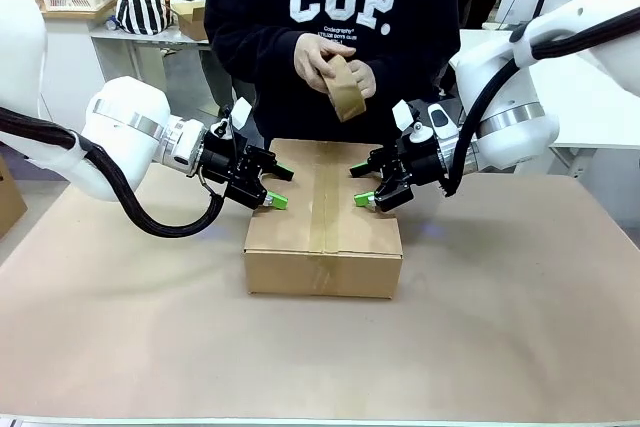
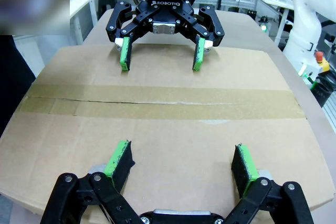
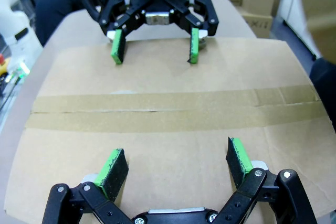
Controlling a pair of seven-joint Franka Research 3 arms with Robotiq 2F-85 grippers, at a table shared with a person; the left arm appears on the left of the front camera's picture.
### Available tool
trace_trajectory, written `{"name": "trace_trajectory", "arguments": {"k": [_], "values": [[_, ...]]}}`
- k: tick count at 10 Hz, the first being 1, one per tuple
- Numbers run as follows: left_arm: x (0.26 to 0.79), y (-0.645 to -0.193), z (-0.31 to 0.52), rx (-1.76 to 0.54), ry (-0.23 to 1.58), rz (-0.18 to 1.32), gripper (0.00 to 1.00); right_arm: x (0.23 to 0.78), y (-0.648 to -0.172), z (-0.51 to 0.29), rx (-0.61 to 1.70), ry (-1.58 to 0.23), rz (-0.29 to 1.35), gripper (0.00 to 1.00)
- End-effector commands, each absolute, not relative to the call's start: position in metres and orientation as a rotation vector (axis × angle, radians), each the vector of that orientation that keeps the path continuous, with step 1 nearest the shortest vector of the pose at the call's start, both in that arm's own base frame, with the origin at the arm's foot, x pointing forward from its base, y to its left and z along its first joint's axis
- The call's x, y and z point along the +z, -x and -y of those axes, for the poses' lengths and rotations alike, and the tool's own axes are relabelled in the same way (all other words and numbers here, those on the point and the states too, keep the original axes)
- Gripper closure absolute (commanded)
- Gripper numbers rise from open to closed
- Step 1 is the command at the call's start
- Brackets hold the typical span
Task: Pack the gift set into the box.
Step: Press and hold the closed box until the human finishes sealing it.
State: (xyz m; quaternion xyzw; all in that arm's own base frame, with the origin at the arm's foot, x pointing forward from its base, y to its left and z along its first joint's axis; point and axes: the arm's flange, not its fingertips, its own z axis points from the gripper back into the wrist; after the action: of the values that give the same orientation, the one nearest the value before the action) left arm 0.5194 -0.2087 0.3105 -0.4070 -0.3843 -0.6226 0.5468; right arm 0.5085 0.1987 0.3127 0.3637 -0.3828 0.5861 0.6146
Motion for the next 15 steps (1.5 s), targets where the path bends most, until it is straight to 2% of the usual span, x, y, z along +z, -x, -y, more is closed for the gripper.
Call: {"name": "trace_trajectory", "arguments": {"k": [1, 15], "values": [[0.3074, -0.5188, 0.2079, -1.474, 0.961, 0.906, 0.0, 0.3096, -0.5075, -0.1984, 1.351, -0.826, 0.876, 0.0], [0.3074, -0.5188, 0.2079, -1.474, 0.961, 0.906, 0.0, 0.3096, -0.5075, -0.1984, 1.351, -0.826, 0.876, 0.0]]}}
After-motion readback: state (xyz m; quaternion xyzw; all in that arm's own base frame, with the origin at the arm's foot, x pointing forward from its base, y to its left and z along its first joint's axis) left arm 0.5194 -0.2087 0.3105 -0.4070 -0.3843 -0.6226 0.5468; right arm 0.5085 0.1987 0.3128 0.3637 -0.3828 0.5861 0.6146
